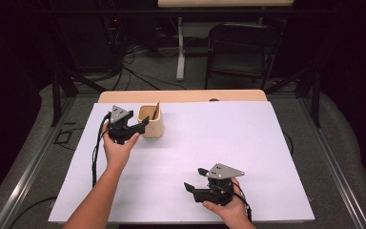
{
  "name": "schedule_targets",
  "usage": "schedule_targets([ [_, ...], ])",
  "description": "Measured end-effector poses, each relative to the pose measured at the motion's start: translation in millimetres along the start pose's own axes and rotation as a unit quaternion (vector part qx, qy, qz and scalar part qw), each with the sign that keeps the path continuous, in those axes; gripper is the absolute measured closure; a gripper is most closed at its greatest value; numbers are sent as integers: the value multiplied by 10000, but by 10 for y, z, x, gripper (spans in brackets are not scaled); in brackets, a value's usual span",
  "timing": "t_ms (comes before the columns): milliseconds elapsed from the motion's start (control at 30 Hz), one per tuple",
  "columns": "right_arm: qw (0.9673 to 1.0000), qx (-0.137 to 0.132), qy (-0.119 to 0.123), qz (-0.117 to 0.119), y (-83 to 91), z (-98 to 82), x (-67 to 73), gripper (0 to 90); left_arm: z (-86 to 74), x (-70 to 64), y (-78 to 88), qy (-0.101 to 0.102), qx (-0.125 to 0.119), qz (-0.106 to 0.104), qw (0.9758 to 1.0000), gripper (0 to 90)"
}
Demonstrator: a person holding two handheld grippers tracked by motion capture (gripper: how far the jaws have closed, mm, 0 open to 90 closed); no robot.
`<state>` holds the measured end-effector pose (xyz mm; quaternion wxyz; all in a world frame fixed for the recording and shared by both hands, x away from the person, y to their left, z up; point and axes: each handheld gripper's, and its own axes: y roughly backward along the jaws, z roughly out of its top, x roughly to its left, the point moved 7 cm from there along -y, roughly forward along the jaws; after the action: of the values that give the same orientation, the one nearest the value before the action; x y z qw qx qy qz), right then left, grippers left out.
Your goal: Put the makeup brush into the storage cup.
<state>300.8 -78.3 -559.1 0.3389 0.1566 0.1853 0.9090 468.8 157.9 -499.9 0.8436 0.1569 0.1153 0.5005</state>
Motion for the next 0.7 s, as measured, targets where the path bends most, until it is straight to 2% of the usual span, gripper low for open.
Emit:
schedule_targets([
  [233,10000,1,2,-3,0,-1,0,282,-31,-39,76,-19,79,-52,10000,322],
  [467,10000,-23,14,0,3,5,5,282,-104,-66,162,54,111,-180,9998,344],
  [600,10000,-29,11,-1,5,6,7,281,-137,-89,219,98,150,-351,9992,363],
  [700,10000,-26,29,-4,4,7,11,281,-157,-128,254,17,162,-427,9990,372],
])
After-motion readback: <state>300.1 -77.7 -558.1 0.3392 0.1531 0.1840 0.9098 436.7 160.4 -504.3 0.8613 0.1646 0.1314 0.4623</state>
